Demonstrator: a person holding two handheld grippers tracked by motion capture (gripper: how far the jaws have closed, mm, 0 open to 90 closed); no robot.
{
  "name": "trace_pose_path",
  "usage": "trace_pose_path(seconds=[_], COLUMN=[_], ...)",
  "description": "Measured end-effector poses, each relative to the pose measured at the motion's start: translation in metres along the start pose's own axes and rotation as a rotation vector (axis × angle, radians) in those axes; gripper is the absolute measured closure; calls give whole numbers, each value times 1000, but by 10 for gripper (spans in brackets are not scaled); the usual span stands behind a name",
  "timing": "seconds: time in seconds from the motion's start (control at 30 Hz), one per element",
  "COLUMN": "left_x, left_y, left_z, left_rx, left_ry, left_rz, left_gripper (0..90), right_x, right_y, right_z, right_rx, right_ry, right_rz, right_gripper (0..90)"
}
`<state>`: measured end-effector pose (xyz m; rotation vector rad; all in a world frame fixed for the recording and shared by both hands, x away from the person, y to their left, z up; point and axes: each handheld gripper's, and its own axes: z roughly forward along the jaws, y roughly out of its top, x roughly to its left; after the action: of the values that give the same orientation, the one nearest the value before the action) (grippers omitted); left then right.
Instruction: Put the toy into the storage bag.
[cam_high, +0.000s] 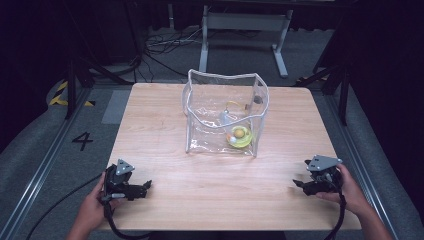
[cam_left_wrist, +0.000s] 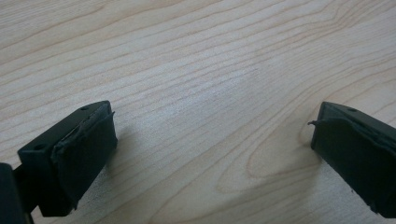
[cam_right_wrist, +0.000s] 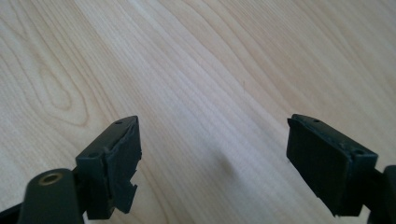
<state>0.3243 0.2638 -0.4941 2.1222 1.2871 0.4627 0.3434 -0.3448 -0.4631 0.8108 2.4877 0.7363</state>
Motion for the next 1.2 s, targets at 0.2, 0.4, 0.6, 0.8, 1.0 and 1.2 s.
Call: trace_pose_path(seconds=[0.2, 0.4, 0.6, 0.8, 1.0, 1.2], left_x=[0, -1, -2, -1, -1, -1], left_y=[0, 0, -1, 0, 0, 0], left_z=[-1, -1, -1, -1, -1, -1], left_rx=[8, 11, 2, 10, 10, 9], left_ry=[1, 5, 17, 9, 11, 9], left_rz=[-1, -5, -13, -10, -12, -12], left_gripper=[5, 4, 4, 0, 1, 1], right_x=[-3, -9, -17, -16, -16, -16], right_y=[-34, -60, -73, -72, -69, -69], right_z=[-1, -6, -6, -6, -2, -1], right_rx=[-58, -118, -130, -128, -91, -81], right_ry=[-18, -24, 20, 7, -38, -47], right_rz=[73, 194, 331, 342, 396, 409], right_gripper=[165, 163, 145, 136, 20, 1])
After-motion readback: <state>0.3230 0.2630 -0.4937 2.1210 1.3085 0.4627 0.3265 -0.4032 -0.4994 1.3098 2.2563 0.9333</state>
